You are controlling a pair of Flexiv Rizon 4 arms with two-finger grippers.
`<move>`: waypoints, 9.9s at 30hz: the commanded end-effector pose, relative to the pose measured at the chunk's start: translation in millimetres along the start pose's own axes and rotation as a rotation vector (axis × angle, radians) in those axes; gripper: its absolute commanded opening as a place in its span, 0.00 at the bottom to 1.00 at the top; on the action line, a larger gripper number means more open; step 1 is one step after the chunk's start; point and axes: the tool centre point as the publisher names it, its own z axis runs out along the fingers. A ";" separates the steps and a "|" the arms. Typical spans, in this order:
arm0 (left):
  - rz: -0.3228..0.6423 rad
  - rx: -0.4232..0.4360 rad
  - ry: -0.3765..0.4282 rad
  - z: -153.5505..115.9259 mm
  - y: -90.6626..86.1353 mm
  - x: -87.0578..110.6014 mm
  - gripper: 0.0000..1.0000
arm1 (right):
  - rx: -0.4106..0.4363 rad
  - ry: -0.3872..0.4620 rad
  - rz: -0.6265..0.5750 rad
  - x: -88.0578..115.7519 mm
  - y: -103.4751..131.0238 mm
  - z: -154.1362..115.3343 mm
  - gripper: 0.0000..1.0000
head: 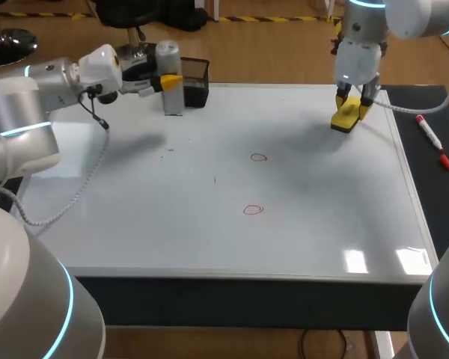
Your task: Pick up the inspection probe, press it on each red-marked spot on the whiteboard one by one, put down the probe, pick up the eraser, and wipe off all the red marks.
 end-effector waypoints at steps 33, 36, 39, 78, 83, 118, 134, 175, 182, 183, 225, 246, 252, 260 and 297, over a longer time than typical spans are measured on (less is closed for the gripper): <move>-0.200 0.023 0.362 164.6 63.1 108.9 0.00 | 0.001 0.004 -0.001 -0.3 -0.8 -1.5 0.00; -0.204 0.019 0.368 171.8 67.9 110.6 0.00 | 0.001 0.004 -0.001 -0.3 -0.8 -1.5 0.00; -0.215 0.013 0.370 175.5 73.9 110.5 0.00 | 0.001 0.004 -0.001 -0.3 -0.8 -1.5 0.00; -0.212 -0.078 0.344 170.1 109.3 103.6 0.00 | 0.001 0.004 -0.001 -0.3 -0.8 -1.5 0.00; -0.216 -0.080 0.347 171.0 110.8 103.9 0.00 | 0.001 0.004 -0.001 -0.3 -0.8 -1.5 0.00; -0.135 -0.024 0.203 113.9 53.2 63.9 0.00 | 0.001 0.004 -0.001 -0.3 -0.8 -1.5 0.00; -0.073 -0.085 0.030 37.1 31.1 21.1 0.00 | 0.001 0.004 -0.001 -0.3 -0.8 -1.5 0.00; -0.067 -0.093 -0.223 -62.7 25.9 -24.4 0.00 | 0.001 0.004 -0.001 -0.3 -0.8 -1.5 0.00; -0.067 -0.093 -0.223 -62.7 25.9 -24.4 0.00 | 0.001 0.004 -0.001 -0.3 -0.8 -1.5 0.00; -0.067 -0.093 -0.223 -62.7 25.9 -24.4 0.00 | 0.001 0.004 -0.001 -0.3 -0.8 -1.5 0.00; -0.067 -0.093 -0.223 -62.7 25.9 -24.4 0.00 | 0.117 -0.022 -0.474 -115.5 214.1 4.8 0.00; -0.067 -0.093 -0.223 -62.7 25.9 -24.4 0.00 | 0.122 0.012 -0.520 -131.9 222.3 47.8 0.00; -0.067 -0.093 -0.223 -62.7 25.9 -24.4 0.00 | 0.132 0.007 -0.529 -135.6 222.5 49.3 0.00; -0.067 -0.093 -0.223 -62.7 25.9 -24.4 0.00 | 0.120 0.010 -0.520 -132.6 220.5 56.9 0.00; -0.067 -0.093 -0.223 -62.7 25.9 -24.4 0.00 | 0.057 0.099 -0.389 -63.8 187.3 85.0 0.00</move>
